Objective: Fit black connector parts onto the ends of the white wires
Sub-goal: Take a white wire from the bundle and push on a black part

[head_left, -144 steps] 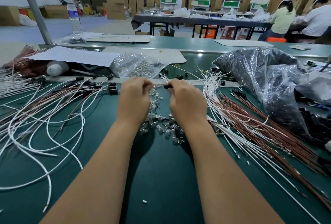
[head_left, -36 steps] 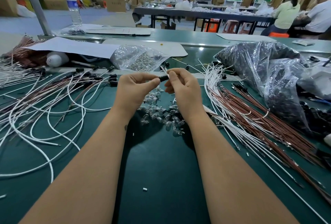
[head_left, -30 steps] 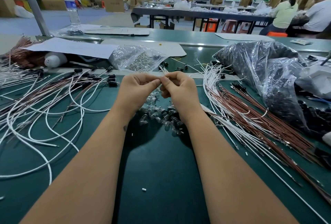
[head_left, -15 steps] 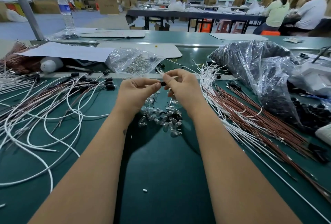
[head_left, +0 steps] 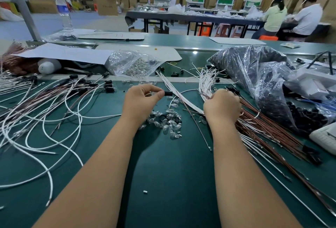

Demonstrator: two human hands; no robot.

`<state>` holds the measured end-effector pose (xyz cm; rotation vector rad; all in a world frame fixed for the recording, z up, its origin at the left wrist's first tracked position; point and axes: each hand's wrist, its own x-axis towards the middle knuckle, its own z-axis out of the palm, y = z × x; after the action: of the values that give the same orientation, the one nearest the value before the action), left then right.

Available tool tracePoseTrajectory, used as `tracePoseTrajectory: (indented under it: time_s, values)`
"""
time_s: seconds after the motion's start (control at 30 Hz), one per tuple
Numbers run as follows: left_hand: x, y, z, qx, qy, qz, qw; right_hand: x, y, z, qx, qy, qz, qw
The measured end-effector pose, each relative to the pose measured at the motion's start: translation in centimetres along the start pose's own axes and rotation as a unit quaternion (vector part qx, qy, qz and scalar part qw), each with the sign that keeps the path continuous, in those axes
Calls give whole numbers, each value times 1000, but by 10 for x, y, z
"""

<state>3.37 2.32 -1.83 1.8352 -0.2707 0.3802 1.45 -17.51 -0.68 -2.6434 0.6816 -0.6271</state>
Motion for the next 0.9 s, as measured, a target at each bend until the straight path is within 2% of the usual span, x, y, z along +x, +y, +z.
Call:
tracePoseTrajectory:
  time_s: [0.13,0.23,0.43,0.63,0.77,0.9]
  values:
    - [1,-1,0,-6,3,1,1000,4,5,0,88,28,2,996]
    - [1,-2,0,-6,11,2,1000,4,4,-5,115,78,-4,990]
    - [3,-2,-1,-29,36,-20,999,-7,-20,-2,52,222,-147,963]
    - [6,0,-4,-44,54,-41,997,-15,-32,14,138,130,-233,954]
    - [6,0,-6,-50,48,-45,997,-19,-40,13,238,139,-254,927]
    - [6,1,-7,-51,29,-46,997,-18,-42,14,283,138,-252,915]
